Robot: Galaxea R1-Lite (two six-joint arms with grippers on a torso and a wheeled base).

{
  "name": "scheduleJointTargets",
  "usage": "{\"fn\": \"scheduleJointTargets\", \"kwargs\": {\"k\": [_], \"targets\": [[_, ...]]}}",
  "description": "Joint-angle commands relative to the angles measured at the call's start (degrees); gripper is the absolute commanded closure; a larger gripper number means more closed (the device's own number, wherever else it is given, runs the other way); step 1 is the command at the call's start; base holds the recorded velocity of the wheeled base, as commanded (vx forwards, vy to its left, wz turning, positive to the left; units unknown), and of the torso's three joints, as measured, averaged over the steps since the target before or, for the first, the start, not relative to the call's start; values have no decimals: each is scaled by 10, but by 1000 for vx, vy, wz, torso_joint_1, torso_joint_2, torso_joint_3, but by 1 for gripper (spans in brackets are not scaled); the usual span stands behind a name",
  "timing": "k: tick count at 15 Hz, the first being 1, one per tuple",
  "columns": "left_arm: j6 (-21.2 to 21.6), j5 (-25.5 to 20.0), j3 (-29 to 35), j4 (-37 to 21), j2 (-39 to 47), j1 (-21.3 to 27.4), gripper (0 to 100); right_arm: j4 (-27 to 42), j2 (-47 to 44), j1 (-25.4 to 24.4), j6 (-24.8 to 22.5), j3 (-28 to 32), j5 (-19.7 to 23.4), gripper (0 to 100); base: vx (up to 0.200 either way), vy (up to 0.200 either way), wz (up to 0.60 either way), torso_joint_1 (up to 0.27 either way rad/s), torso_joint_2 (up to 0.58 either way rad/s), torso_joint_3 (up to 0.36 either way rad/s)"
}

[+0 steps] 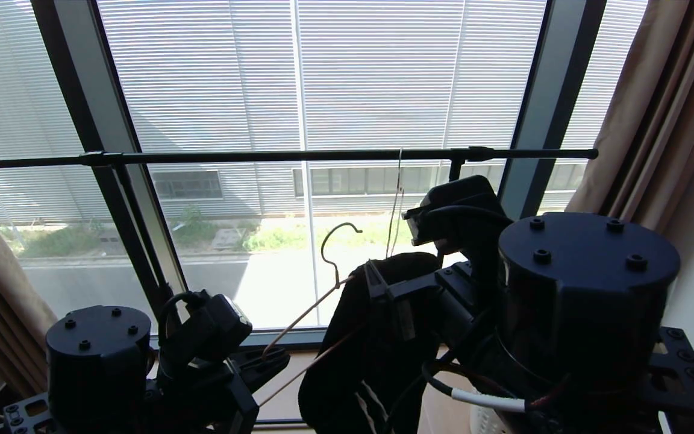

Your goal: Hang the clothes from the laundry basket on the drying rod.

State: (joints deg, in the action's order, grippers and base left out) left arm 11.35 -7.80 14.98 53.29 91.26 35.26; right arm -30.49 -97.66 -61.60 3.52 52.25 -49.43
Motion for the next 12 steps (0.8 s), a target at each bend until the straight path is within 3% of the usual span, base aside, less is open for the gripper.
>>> {"fn": "scheduleJointTargets", "kwargs": {"k": [1, 4, 7, 9, 10, 11, 12], "targets": [[0, 0, -6, 3, -1, 2, 100, -3, 5, 6, 1, 0, 0, 0, 0, 0, 0, 0, 0, 0], [0, -1, -19, 16, -3, 3, 100, -3, -5, 7, 15, -1, 0, 0, 0, 0, 0, 0, 0, 0], [-12, -5, -56, 101, 1, 0, 100, 4, 19, 42, 14, -7, 7, 0, 0, 0, 0, 0, 0, 0], [-19, -6, -66, 120, 2, -1, 100, 8, 34, 59, 11, -13, 29, 0, 0, 0, 0, 0, 0, 0], [-23, -13, -84, 130, 1, -8, 100, 42, 109, 137, -62, -45, 193, 0, 0, 0, 0, 0, 0, 0], [-23, -22, -91, 130, 1, -9, 100, 58, 131, 162, -89, -51, 237, 0, 0, 0, 0, 0, 0, 0], [-23, -40, -97, 130, 1, -11, 100, 108, 172, 215, -142, -48, 326, 0, 0, 0, 0, 0, 0, 0]]}}
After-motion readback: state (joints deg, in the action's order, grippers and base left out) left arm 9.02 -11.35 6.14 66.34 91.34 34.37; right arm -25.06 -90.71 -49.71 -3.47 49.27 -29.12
